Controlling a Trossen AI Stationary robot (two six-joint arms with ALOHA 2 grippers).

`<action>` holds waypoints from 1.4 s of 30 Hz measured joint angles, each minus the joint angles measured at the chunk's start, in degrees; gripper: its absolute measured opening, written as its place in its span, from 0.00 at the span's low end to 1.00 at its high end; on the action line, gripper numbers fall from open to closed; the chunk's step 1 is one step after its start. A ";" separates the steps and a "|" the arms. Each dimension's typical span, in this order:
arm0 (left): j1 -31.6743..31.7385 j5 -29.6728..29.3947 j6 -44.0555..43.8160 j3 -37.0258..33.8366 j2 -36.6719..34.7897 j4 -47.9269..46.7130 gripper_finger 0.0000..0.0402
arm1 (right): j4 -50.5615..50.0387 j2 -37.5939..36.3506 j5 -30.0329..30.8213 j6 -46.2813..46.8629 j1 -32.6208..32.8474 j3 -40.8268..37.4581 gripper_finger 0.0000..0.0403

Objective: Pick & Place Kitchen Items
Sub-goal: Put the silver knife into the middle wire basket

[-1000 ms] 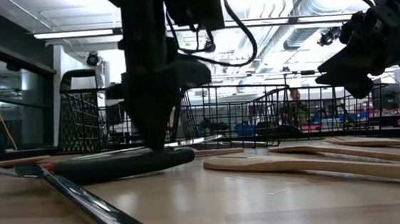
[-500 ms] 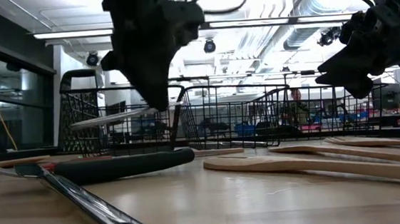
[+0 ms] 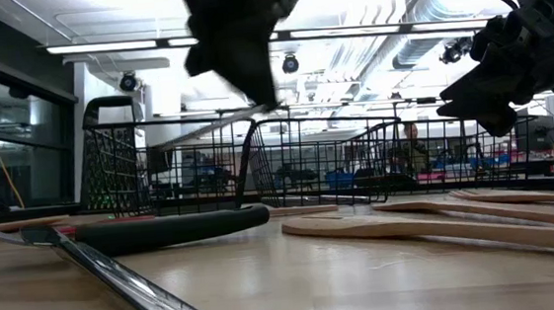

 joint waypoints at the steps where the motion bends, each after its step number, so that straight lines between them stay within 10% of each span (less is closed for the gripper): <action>1: 0.25 -0.55 2.94 0.61 -0.05 0.30 0.09 | 0.00 0.00 0.00 -0.01 0.01 0.01 0.37; 28: 4.18 -12.98 64.84 8.56 0.75 8.76 0.09 | 0.00 0.00 0.00 0.00 0.01 0.01 0.37; 42: 13.46 -14.13 78.99 8.56 0.73 10.30 0.09 | 0.00 0.00 0.00 -0.01 0.01 0.01 0.37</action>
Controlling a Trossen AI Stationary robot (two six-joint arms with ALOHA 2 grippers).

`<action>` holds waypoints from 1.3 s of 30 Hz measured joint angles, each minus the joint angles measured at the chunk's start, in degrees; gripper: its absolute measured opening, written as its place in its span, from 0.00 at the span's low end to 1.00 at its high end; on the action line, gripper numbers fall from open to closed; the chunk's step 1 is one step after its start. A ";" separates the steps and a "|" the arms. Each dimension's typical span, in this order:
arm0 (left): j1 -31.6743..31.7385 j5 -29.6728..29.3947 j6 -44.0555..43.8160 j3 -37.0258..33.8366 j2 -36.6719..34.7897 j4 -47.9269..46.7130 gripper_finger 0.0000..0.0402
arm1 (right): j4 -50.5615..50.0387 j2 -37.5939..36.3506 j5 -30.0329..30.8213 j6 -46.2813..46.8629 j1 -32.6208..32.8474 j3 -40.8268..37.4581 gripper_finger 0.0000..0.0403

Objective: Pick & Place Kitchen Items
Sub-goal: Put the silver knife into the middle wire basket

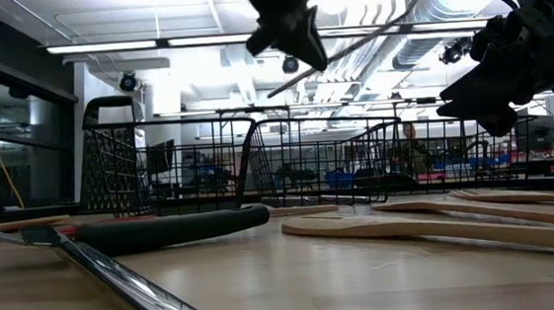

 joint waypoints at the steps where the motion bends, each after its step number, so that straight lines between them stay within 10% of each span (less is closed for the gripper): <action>1: 1.18 0.06 1.40 0.00 0.00 0.37 0.09 | -0.01 -0.02 0.00 0.00 0.01 -0.01 0.37; 12: 12.37 10.75 13.17 0.21 2.47 3.68 0.09 | 0.00 0.00 0.00 0.00 -0.01 -0.01 0.37; 39: 22.17 16.08 23.74 0.32 8.94 3.80 0.09 | -0.02 0.00 0.00 0.00 -0.01 -0.01 0.37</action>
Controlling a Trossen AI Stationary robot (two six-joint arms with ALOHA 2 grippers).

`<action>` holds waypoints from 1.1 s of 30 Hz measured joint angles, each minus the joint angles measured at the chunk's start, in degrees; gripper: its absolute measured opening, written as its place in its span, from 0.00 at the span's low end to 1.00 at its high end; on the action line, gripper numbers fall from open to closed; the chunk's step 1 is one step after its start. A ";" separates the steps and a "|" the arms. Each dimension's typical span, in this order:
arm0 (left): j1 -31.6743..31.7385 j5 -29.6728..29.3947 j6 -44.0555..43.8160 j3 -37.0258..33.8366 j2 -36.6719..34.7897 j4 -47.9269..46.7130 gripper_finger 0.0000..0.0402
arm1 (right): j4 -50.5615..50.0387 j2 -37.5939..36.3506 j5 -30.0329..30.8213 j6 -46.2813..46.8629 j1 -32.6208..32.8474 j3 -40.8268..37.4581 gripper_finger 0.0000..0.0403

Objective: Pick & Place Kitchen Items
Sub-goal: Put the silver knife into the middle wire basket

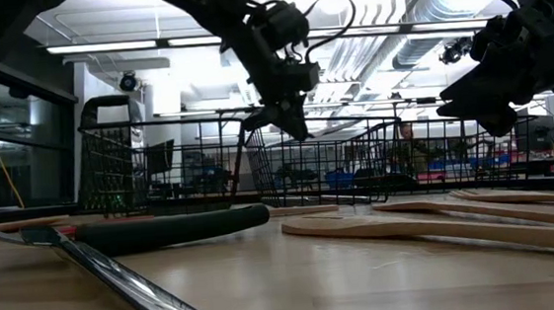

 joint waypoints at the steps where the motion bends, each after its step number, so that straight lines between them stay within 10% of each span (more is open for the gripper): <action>1: 0.08 0.40 0.00 -0.01 0.03 -0.01 0.09 | 0.04 0.00 0.00 0.00 -0.01 0.00 0.37; 33: 1.79 8.67 6.13 -0.34 0.35 -1.26 0.09 | 0.01 -0.02 0.00 0.01 0.00 0.01 0.37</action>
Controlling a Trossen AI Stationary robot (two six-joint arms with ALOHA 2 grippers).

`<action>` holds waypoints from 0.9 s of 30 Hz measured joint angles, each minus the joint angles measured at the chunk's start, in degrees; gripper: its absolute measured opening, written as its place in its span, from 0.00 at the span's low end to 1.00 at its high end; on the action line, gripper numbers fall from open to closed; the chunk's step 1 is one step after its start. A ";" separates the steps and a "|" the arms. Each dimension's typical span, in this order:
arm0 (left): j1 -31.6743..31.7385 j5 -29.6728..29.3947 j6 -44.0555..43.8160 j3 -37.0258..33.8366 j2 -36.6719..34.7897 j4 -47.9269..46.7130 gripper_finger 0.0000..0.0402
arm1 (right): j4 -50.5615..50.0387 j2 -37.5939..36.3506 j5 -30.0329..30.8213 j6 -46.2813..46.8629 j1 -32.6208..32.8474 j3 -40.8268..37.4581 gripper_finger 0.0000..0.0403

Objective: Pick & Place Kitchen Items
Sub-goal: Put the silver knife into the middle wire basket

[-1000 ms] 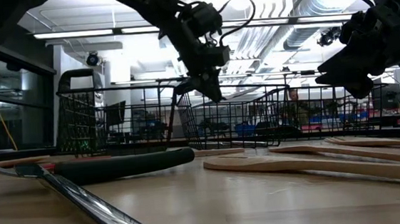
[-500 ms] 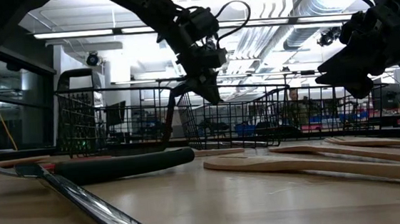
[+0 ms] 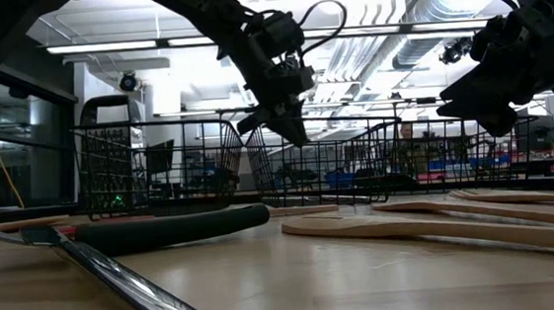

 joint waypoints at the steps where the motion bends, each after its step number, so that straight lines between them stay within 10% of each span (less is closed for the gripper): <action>1: -0.07 -0.04 0.62 0.00 0.00 0.15 0.09 | 0.01 0.00 0.00 0.00 0.01 -0.01 0.37; 27: -0.36 -8.32 -3.53 6.77 8.03 2.49 0.09 | -0.01 0.02 -0.02 -0.01 0.01 0.00 0.37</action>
